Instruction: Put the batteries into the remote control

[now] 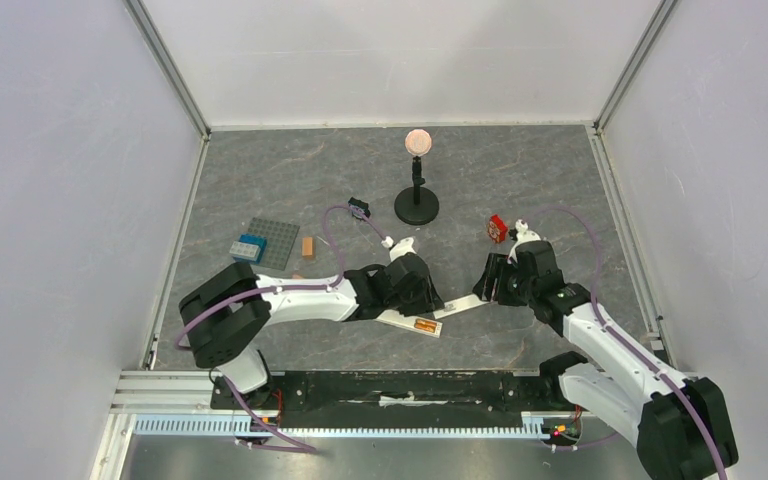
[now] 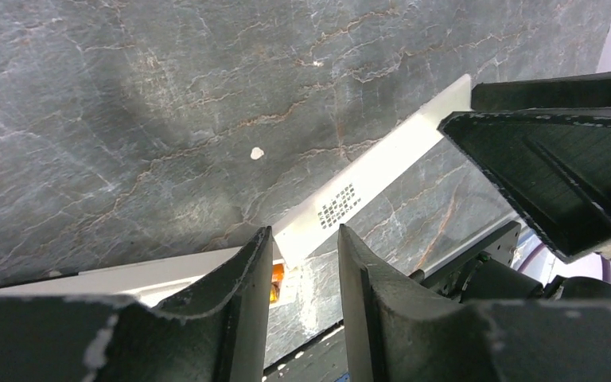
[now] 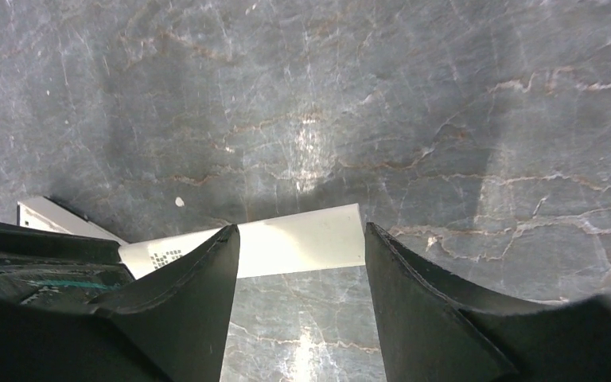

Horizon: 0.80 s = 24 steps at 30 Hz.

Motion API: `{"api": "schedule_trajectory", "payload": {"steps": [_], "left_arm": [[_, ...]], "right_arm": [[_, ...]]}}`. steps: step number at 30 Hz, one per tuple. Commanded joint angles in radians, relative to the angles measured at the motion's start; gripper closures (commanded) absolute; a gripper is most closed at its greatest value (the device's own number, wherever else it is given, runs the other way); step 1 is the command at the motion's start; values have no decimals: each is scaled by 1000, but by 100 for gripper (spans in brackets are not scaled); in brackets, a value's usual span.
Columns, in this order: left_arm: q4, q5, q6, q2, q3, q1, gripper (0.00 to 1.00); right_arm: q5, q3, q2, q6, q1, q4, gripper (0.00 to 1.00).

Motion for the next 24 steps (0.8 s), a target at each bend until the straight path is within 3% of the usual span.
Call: {"api": "schedule_trajectory", "payload": {"steps": [1, 13, 24], "left_arm": [[116, 43, -37, -79, 0, -23, 60], [114, 36, -78, -158, -84, -48, 61], [109, 0, -107, -203, -148, -49, 61]], "right_arm": [[-181, -20, -26, 48, 16, 17, 40], [-271, -132, -59, 141, 40, 102, 41], [-167, -156, -17, 239, 213, 169, 44]]}}
